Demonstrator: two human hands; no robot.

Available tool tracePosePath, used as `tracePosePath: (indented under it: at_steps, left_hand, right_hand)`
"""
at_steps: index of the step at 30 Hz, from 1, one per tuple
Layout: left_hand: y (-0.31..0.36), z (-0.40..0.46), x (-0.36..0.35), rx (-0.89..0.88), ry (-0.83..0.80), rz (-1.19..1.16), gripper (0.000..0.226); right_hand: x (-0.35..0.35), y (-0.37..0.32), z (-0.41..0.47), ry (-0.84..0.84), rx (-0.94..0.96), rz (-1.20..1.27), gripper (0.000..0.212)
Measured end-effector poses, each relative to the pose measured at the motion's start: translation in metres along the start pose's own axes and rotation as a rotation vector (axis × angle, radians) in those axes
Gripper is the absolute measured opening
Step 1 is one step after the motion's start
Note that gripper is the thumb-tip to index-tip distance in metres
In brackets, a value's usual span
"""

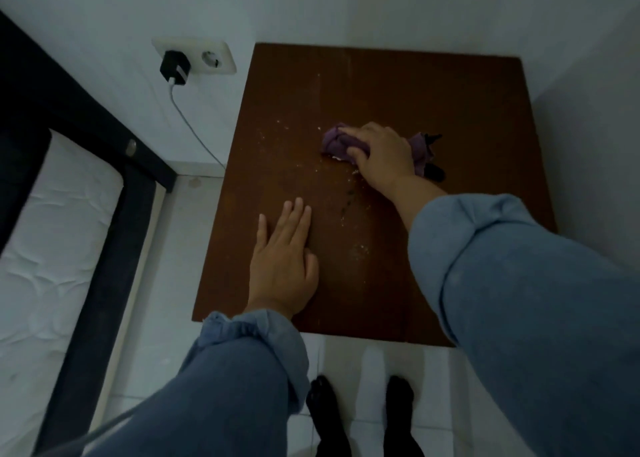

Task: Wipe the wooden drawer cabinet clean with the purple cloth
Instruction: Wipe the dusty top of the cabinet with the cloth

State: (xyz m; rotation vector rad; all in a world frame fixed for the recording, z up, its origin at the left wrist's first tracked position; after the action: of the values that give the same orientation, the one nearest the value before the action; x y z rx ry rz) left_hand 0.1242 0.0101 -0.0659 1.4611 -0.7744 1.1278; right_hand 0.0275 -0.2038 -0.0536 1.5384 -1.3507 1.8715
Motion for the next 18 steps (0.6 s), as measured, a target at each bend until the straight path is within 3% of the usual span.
tracePosePath:
  at_steps: [9, 18]
  left_hand:
    - [-0.008, -0.007, -0.012, 0.013, 0.079, -0.002, 0.062]
    - [-0.013, -0.005, -0.015, 0.006, 0.083, 0.009, 0.061]
  right_hand:
    - [-0.008, -0.005, -0.014, 0.053, -0.003, 0.028, 0.040]
    - [-0.033, -0.023, -0.165, 0.048, 0.145, 0.024, 0.040]
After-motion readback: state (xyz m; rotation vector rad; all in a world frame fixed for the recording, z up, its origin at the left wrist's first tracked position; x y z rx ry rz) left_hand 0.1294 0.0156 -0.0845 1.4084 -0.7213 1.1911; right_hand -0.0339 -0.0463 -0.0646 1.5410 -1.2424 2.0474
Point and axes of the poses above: each hand's wrist, its own z-axis towards the middle knuckle, its own x-axis out of the back of the hand, y = z × x, the point moved 1 cm from there along z, towards the middle knuckle, and after that the axes turned 2 degrees about z, right-handed, at the moved point
